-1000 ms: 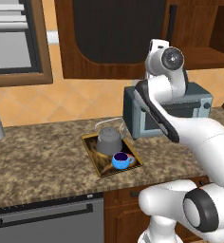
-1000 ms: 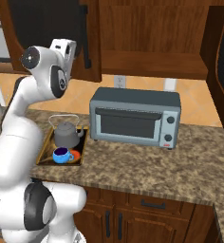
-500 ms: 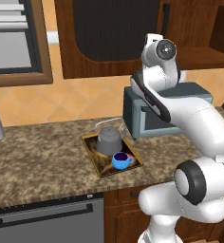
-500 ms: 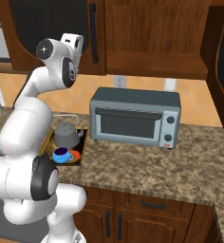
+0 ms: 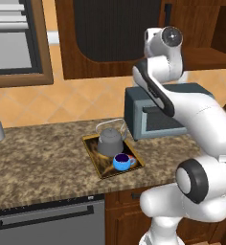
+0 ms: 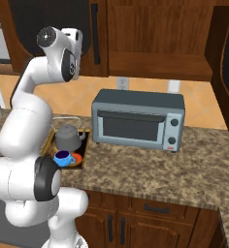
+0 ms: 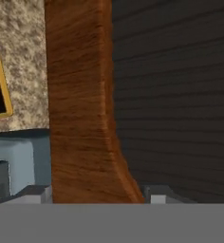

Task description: Pick the kettle from the counter and place it on the tray. Then pick the mug from the cabinet and place it on the tray. Then close the cabinet doors.

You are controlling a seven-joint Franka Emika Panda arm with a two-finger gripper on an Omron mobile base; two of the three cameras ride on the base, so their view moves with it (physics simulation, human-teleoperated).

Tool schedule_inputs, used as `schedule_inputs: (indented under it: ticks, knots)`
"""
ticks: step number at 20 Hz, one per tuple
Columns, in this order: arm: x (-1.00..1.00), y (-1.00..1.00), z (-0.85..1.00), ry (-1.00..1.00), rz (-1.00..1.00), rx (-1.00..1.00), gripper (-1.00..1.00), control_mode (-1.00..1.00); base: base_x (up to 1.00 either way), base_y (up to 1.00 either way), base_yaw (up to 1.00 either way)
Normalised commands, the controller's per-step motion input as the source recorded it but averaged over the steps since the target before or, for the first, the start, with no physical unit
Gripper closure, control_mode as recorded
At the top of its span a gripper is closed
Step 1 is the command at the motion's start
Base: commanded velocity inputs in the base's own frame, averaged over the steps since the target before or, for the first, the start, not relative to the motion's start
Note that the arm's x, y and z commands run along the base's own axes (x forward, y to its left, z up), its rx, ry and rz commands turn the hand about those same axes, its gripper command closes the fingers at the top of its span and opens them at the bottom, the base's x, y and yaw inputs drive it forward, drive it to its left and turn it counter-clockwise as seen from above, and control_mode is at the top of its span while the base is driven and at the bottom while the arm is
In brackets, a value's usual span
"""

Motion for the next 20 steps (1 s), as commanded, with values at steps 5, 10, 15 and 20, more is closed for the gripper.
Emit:
schedule_inputs:
  ticks: [5, 10, 15, 20]
  knots:
    - [-0.51, 0.11, 0.07, -0.11, 0.15, -0.03, -1.0, -1.0, 0.0, 0.0, 0.0]
    - [-0.91, 0.01, 0.01, -0.16, 0.01, 0.0, -1.0, -1.0, 0.0, 0.0, 0.0]
    - [-0.9, -0.04, 0.0, -0.11, -0.05, 0.02, -1.0, -1.0, 0.0, 0.0, 0.0]
    - [-0.66, -0.15, 0.09, 0.0, -0.06, 0.0, -1.0, -1.0, 0.0, 0.0, 0.0]
